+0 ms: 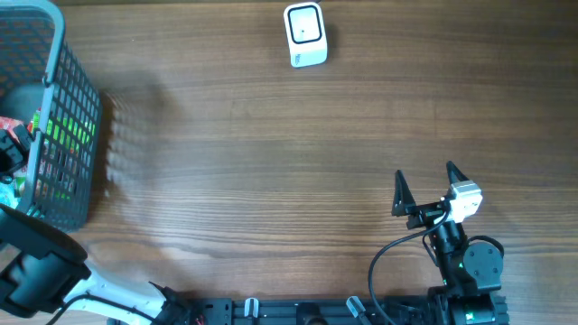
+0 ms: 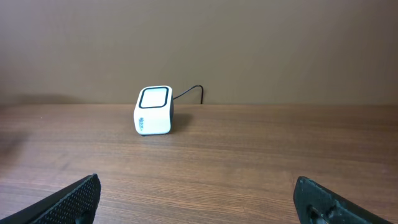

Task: Scan the item barcode
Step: 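Reach the left gripper into the basket and grasp the Nissin cup noodles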

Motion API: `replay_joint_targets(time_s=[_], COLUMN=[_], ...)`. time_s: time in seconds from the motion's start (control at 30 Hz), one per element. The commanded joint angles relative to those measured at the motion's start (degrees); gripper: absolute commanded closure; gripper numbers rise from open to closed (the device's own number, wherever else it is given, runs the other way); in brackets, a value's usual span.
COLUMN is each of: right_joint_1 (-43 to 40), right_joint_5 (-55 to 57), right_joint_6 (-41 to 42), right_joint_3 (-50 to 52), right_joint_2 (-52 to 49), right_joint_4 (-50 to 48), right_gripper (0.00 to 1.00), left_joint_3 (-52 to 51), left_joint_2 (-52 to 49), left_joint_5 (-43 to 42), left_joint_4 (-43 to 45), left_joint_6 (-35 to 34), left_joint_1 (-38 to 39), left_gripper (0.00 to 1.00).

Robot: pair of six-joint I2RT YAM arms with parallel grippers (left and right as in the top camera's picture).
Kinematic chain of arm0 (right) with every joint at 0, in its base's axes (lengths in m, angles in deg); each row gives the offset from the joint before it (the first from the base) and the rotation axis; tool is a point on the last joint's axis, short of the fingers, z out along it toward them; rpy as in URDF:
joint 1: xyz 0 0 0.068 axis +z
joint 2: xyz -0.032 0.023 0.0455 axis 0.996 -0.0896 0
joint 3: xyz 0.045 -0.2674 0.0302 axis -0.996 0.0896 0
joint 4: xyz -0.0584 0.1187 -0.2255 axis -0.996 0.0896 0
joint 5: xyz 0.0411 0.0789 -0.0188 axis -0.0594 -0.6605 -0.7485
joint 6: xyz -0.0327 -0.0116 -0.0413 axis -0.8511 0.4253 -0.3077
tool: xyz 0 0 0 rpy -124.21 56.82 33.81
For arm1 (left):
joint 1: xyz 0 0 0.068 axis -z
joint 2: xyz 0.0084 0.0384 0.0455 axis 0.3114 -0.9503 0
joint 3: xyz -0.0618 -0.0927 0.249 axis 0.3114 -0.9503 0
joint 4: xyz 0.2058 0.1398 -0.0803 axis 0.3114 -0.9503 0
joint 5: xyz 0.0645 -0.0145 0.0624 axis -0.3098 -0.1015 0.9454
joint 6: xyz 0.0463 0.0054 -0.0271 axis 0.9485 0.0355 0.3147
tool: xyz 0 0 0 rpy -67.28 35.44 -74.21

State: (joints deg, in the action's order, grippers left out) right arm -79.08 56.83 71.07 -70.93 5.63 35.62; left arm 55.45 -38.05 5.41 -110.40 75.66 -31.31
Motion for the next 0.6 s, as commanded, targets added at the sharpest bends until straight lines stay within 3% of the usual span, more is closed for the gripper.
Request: replay_joint_targets(time_s=[0.0, 0.3, 0.43, 0.57], right_joint_1=[-0.28, -0.28, -0.28, -0.28], right_joint_5=[0.57, 0.57, 0.57, 0.57], right_joint_6=[0.35, 0.35, 0.37, 0.35], right_joint_3=[0.07, 0.07, 0.07, 0.07], right_joint_2=[0.15, 0.15, 0.15, 0.15], right_joint_4=[-0.24, -0.24, -0.22, -0.24], right_gripper=[0.00, 0.00, 0.00, 0.00], left_joint_3=[-3.82, -9.77, -9.79, -9.60], left_joint_2=[-1.01, -1.03, -1.01, -0.74], left_joint_5=[-1.11, -1.40, -2.43, -2.47], left_joint_4=[1.46, 7.78, 8.07, 9.55], left_joint_6=[1.16, 0.35, -1.27, -4.09], left_joint_1=[-0.04, 0.22, 0.42, 0.44], left_gripper=[0.00, 0.01, 0.28, 0.36])
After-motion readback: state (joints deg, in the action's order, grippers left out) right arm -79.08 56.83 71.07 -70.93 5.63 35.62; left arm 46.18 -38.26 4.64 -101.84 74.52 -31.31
